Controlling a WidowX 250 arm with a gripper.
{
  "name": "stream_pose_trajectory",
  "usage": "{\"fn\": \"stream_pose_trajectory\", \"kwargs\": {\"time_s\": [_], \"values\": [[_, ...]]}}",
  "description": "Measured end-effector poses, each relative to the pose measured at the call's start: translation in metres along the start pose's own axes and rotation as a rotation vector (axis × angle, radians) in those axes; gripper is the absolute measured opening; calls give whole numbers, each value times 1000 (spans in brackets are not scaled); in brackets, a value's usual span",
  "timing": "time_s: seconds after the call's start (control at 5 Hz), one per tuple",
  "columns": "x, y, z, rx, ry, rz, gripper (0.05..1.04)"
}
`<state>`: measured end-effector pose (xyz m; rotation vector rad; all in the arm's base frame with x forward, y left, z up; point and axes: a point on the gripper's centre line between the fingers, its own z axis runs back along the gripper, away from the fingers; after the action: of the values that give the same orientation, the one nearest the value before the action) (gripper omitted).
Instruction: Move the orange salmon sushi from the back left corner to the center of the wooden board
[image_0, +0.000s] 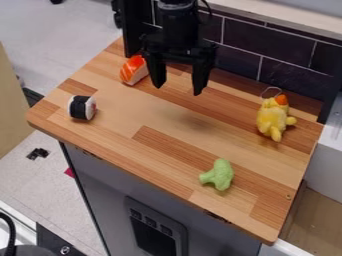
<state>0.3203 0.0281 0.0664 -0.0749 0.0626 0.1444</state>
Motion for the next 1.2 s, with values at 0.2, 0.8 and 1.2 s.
{"fn": "stream_pose_trajectory", "kwargs": {"time_s": [0.2,0.8,1.2], "values": [[4,1,15,-16,8,-9,999],[29,63,46,28,-123,-93,999],[47,107,19,83,-157,-118,999]]}}
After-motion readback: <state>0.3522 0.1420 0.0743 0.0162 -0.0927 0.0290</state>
